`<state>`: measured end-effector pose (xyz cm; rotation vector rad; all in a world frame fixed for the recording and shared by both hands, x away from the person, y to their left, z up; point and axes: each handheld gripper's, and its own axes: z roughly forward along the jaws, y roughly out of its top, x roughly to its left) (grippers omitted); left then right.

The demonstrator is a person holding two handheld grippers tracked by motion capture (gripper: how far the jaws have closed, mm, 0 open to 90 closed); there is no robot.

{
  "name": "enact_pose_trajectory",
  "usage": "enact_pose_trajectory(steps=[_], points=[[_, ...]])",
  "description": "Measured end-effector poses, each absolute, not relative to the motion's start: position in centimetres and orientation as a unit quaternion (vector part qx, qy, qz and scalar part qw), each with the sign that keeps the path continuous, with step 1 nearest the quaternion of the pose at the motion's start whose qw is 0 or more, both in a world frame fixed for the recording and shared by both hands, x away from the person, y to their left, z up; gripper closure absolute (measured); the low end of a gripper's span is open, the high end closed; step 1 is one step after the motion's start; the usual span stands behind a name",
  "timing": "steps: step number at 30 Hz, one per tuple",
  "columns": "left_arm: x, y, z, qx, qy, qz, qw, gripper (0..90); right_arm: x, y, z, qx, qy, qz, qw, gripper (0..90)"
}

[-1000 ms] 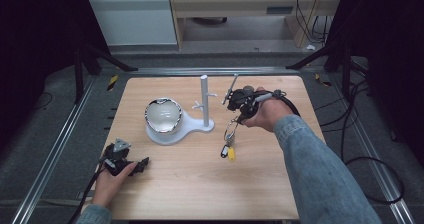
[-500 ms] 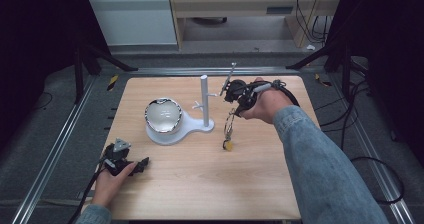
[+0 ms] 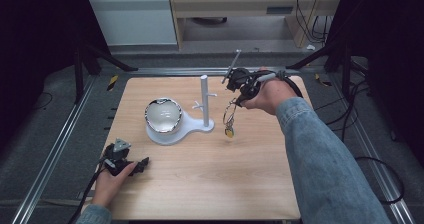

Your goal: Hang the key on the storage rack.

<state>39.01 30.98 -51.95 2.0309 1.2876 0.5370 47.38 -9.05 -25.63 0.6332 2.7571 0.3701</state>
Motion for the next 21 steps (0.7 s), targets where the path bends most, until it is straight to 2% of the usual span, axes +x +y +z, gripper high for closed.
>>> enact_pose_trajectory(steps=[21], points=[[39.1,31.0,-52.0,0.777,0.493,0.206,0.333,0.0,48.6,-7.9,-24.0,0.222,0.952,0.139,0.159,88.9]])
